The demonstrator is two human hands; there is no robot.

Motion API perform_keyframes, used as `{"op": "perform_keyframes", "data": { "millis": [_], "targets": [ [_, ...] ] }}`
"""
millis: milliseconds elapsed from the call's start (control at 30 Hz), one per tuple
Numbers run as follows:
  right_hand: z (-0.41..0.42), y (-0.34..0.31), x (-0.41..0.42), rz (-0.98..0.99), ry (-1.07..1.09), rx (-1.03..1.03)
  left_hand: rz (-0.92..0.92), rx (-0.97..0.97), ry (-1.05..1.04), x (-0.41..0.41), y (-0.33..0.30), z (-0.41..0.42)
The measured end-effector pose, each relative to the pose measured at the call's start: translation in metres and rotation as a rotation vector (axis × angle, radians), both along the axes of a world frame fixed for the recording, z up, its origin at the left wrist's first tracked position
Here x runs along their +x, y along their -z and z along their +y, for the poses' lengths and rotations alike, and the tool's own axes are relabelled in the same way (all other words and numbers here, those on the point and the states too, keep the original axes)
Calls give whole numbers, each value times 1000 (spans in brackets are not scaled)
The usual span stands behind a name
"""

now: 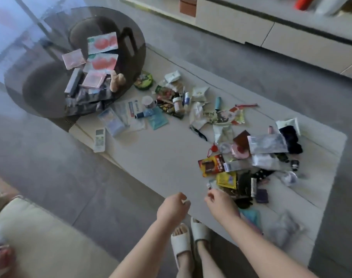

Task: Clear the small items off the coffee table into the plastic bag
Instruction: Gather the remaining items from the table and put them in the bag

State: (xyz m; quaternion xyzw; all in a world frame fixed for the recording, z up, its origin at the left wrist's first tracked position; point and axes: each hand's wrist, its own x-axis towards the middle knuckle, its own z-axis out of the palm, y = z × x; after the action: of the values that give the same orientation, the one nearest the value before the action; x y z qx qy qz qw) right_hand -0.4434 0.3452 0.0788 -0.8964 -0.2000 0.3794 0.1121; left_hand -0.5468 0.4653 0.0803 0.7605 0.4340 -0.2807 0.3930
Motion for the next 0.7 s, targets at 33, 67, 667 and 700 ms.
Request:
{"op": "perform_keyframes", "data": {
  "millis": [33,67,667,700],
  "targets": [
    [-9,4,3,1,48,6,5,-7,20,4,6,-5],
    [-18,9,7,1,95,14,14,-15,34,9,12,-9],
    [-120,104,129,-18,408,-74,-118,148,220,174,94,-67],
    [-120,111,134,-15,408,-81,-128,176,229,183,100,-67]
  ]
}}
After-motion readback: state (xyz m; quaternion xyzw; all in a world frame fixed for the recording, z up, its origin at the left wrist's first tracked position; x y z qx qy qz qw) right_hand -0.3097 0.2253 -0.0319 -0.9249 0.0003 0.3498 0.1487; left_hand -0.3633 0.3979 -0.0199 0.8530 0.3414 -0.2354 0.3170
